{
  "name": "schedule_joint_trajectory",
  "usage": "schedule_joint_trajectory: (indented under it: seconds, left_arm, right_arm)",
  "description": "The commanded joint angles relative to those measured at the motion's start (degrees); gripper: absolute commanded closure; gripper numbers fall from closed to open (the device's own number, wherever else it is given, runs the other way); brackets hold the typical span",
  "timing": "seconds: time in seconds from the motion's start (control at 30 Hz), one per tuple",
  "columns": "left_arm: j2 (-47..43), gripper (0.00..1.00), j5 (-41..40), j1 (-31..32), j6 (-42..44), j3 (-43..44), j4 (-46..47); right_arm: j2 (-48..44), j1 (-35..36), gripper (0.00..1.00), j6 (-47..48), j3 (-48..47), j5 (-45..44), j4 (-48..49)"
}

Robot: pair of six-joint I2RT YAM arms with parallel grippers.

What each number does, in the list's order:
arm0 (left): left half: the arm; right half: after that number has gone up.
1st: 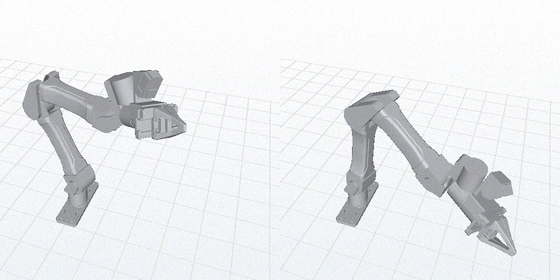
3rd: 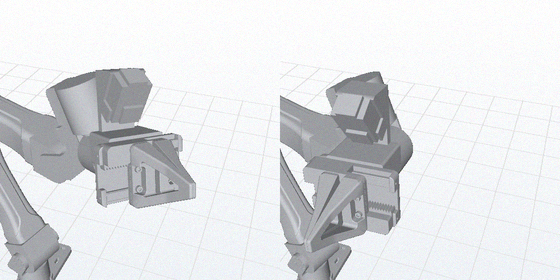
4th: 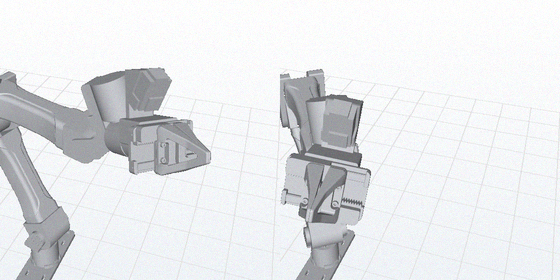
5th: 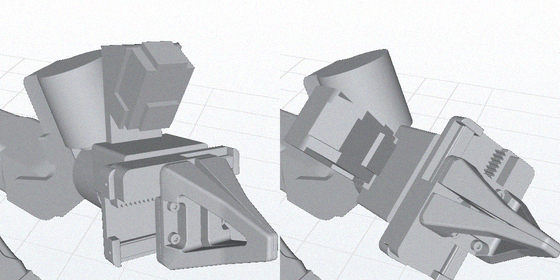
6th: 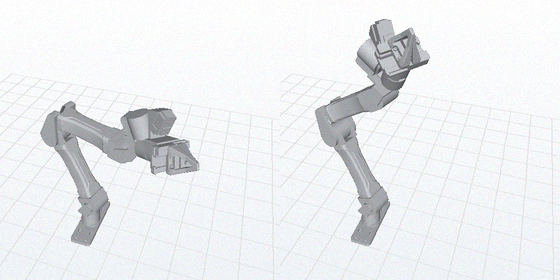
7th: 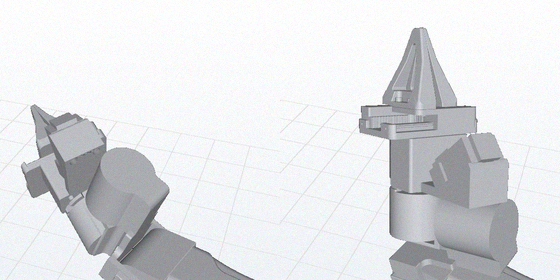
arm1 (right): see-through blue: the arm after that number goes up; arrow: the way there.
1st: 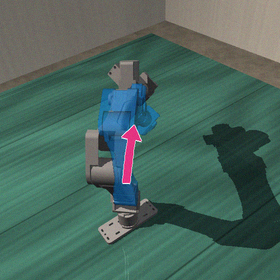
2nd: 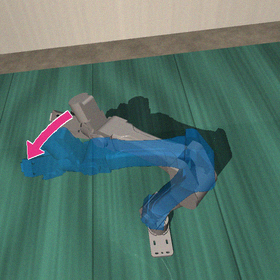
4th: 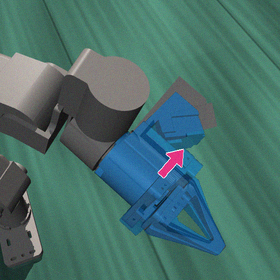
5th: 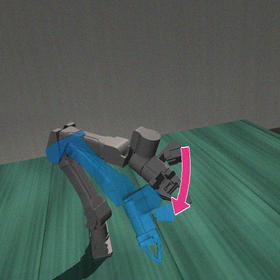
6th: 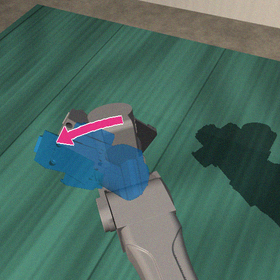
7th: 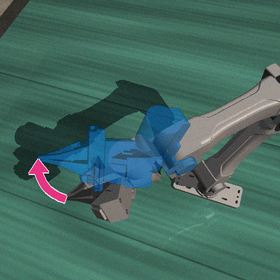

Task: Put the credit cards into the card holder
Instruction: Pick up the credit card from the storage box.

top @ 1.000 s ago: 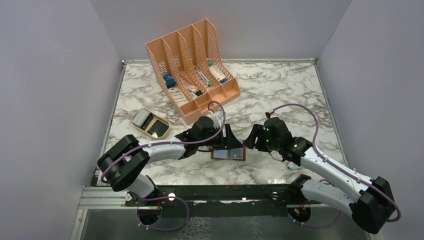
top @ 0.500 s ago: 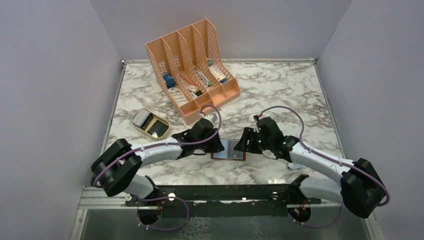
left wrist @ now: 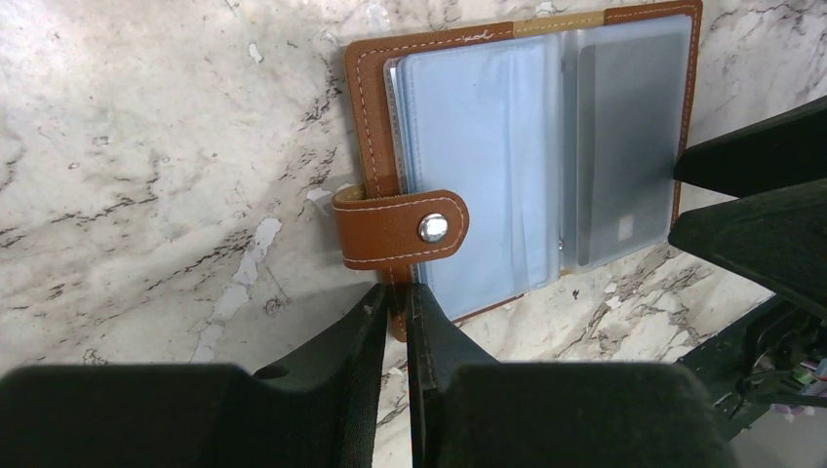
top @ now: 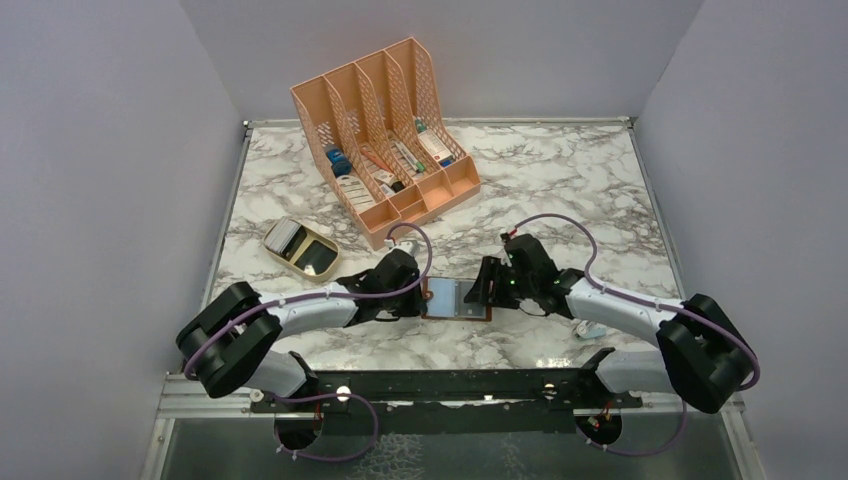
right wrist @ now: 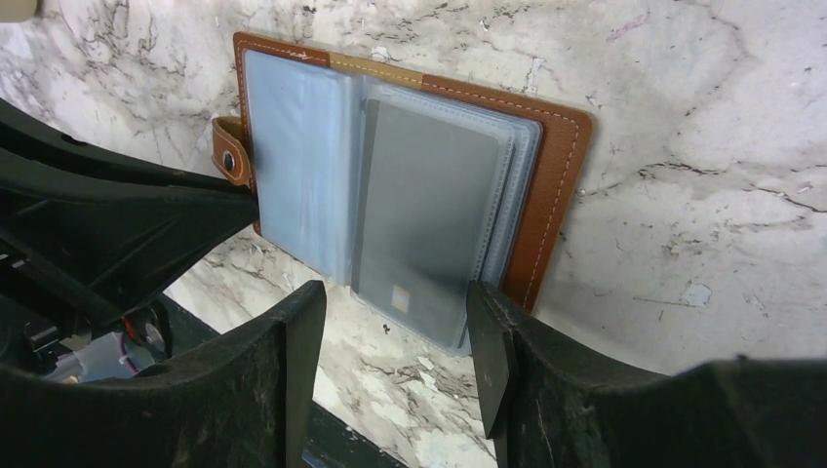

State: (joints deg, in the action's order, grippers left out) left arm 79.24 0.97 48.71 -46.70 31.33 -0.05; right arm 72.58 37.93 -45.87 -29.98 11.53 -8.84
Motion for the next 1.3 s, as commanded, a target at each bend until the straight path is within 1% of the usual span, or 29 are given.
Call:
schedule_joint_trajectory:
  seconds: [0.0,0.33,0.4,0.47,0.63,0.7,0.83,0.9,1.0,1.13,1.2,1.27]
  left_arm:
    - [1.2,0.84,0.3,-0.2,0.3,-0.8,1.8]
    - [-0.2,0.84,2.2,-0.2,-0.6,-1.1,3.0]
    - [-1.0,0.81,1.9,-0.2,-0.1,0.0,1.8]
    - [-1.9,0.75,-0.3,-0.2,1.8,2.6,-2.2]
    - [-4.1,0.62,-7.7,-1.1,12.7,11.3,-14.1]
    - [-5.3,0.61,-12.0,-2.1,17.9,14.2,-18.4]
    - [-8.9,0.58,-22.8,-4.0,26.8,18.0,-23.3]
    - [-10.9,0.58,-25.7,-6.1,32.2,18.9,-23.8]
    - [-13.0,0.58,-26.4,-10.8,41.9,19.3,-23.2]
    - [-13.3,0.57,-29.9,-17.5,51.3,19.4,-21.7]
    - [-12.6,0.56,-30.1,-21.2,54.9,19.0,-19.2]
    - [-11.4,0.55,-27.7,-25.3,57.2,18.1,-16.2]
  right_arm:
    - [1.5,0.4,0.45,-0.5,-0.2,1.8,3.6]
    - [3.0,0.4,0.45,-0.5,-1.3,4.1,4.7]
    - [2.9,0.4,0.45,-0.5,-1.7,4.7,5.0]
    - [2.0,0.4,0.45,-0.3,-1.9,4.5,4.4]
    - [-2.1,0.3,0.45,0.5,-1.9,2.8,2.0]
    - [-3.9,0.4,0.45,1.0,-1.6,2.4,1.5]
    - [-6.2,0.4,0.45,2.0,-1.8,1.9,-0.2]
    - [-7.2,0.4,0.45,2.4,-1.8,1.7,-0.6]
    - [-8.8,0.4,0.45,2.7,-1.7,1.7,-0.7]
    - [-10.1,0.3,0.45,3.0,-1.4,2.0,-0.9]
    - [-10.6,0.3,0.45,3.3,-1.4,2.3,-1.3]
    - [-11.1,0.3,0.45,3.5,-1.2,2.6,-1.5]
